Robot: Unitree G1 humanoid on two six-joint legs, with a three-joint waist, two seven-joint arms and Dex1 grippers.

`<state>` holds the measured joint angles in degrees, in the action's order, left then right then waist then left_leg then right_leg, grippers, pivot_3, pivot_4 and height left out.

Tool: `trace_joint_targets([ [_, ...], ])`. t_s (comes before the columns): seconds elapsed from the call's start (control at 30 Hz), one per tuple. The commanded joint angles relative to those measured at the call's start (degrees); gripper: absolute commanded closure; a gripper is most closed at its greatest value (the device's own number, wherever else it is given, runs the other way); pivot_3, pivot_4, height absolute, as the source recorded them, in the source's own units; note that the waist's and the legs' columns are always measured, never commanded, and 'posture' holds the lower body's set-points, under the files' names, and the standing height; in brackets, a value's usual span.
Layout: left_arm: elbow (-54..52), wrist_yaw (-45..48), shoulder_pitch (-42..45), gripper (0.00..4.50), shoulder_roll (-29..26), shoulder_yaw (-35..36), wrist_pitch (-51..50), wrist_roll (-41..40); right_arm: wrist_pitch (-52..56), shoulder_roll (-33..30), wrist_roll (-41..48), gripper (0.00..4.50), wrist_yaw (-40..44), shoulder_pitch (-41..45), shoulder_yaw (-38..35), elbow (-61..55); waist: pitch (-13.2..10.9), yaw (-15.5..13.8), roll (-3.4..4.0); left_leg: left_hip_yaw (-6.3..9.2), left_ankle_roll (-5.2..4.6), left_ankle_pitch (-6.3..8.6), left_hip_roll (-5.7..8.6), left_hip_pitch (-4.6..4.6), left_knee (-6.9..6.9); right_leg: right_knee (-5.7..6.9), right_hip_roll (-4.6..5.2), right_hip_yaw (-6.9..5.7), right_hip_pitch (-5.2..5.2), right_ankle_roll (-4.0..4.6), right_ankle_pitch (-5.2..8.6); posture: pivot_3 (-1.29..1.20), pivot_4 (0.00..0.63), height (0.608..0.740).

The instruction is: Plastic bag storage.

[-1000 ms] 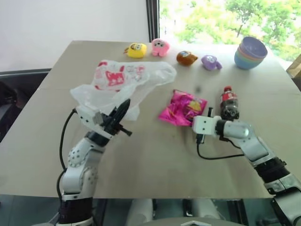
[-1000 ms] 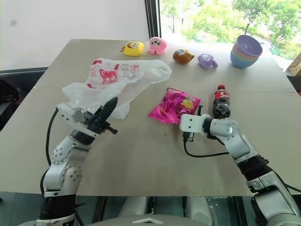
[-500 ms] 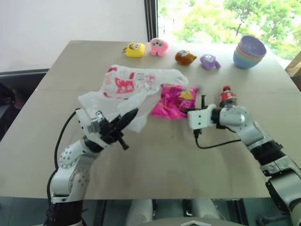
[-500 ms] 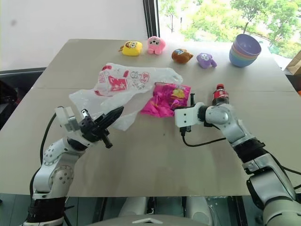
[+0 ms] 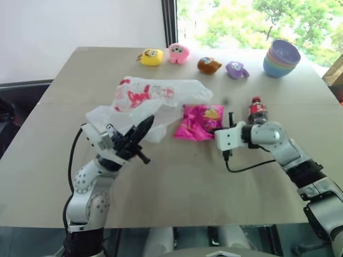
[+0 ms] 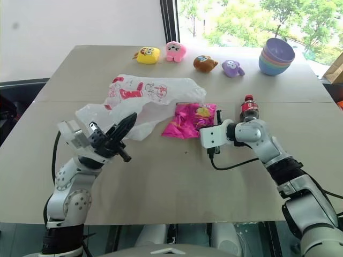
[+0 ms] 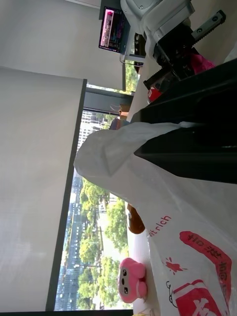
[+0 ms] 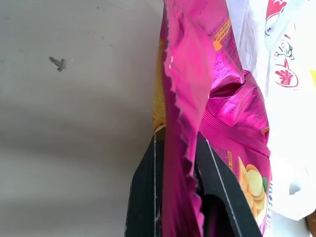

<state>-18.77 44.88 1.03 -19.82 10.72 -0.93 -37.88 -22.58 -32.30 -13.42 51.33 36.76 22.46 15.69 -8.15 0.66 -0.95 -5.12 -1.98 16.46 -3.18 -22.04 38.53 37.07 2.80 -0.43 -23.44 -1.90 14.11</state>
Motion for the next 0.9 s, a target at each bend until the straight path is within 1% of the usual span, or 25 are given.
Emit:
trace_joint_targets([
  [0.03, -4.0, 3.8, -2.0, 4.5, -1.5, -2.2, -0.4, -0.9, -0.4, 2.1, 0.4, 4.48, -1.0, 3.4, -0.9, 0.3, 0.0, 0.1, 0.01, 0.0, 0.0, 0.0, 0.0, 0.0, 0.0, 0.0, 0.0, 0.0, 0.0, 0.0, 0.0, 0.0, 0.15, 0.74],
  [0.13, -4.7, 6.0, -3.4, 4.5, -2.7, -3.4, -1.1, -1.5, -0.9, 3.8, -0.2, 4.48, -1.8, 5.2, -0.8, 2.5, 0.0, 0.2, 0.05, -0.09, 0.0, 0.0, 0.0, 0.05, -0.02, 0.03, -0.01, 0.07, 0.0, 0.0, 0.0, 0.0, 0.15, 0.74],
  [0.27, -4.6, 9.6, -5.5, 4.5, -4.3, -5.3, -1.1, -0.7, -2.0, 8.2, -1.8, 4.48, -4.7, 10.0, -0.3, 9.2, 0.0, 0.2, 0.07, -0.1, 0.0, 0.0, -0.02, 0.07, -0.02, 0.08, -0.02, 0.07, -0.02, 0.01, 0.01, 0.0, 0.15, 0.74],
  [0.47, -4.1, 10.3, -5.8, 4.5, -4.2, -6.4, 0.0, 0.7, -5.4, 15.2, -5.3, 4.48, -10.6, 16.5, 1.0, 19.3, -0.1, 0.3, 0.1, -0.25, 0.01, 0.0, -0.01, 0.06, -0.02, 0.17, -0.01, 0.13, -0.12, 0.01, 0.01, 0.0, 0.15, 0.74],
  [0.63, -3.5, 9.8, -5.2, 4.5, -3.5, -6.5, 0.9, 1.4, -8.5, 19.1, -6.2, 4.48, -10.9, 16.2, 3.4, 20.7, -0.1, 0.3, 0.13, -0.36, 0.01, -0.01, -0.04, 0.02, -0.03, 0.24, 0.01, 0.13, -0.19, 0.01, 0.01, 0.0, 0.15, 0.74],
  [0.73, -3.4, 9.7, -5.1, 4.5, -3.0, -6.8, 1.1, 1.8, -9.9, 20.2, -7.9, 4.48, -12.1, 15.6, 4.9, 21.0, -0.1, 0.3, 0.14, -0.37, 0.02, -0.01, -0.04, 0.05, -0.02, 0.31, 0.01, 0.17, -0.21, 0.01, 0.01, 0.0, 0.15, 0.74],
  [0.77, -3.5, 9.6, -5.0, 4.5, -2.8, -7.0, 1.2, 1.8, -9.7, 20.6, -8.6, 4.48, -13.1, 15.7, 5.1, 21.3, -0.1, 0.3, 0.14, -0.37, 0.02, -0.01, -0.04, 0.05, -0.02, 0.34, 0.01, 0.17, -0.23, 0.01, 0.01, 0.0, 0.15, 0.74],
  [0.9, -3.9, 9.7, -5.4, 4.5, -1.8, -7.9, 1.3, 1.8, -6.3, 22.6, -13.3, 4.48, -22.4, 18.6, 4.7, 26.6, -0.1, 0.3, 0.14, -0.42, 0.06, -0.04, -0.04, 0.08, -0.01, 0.48, 0.02, 0.24, -0.28, 0.02, 0.02, 0.0, 0.15, 0.74],
])
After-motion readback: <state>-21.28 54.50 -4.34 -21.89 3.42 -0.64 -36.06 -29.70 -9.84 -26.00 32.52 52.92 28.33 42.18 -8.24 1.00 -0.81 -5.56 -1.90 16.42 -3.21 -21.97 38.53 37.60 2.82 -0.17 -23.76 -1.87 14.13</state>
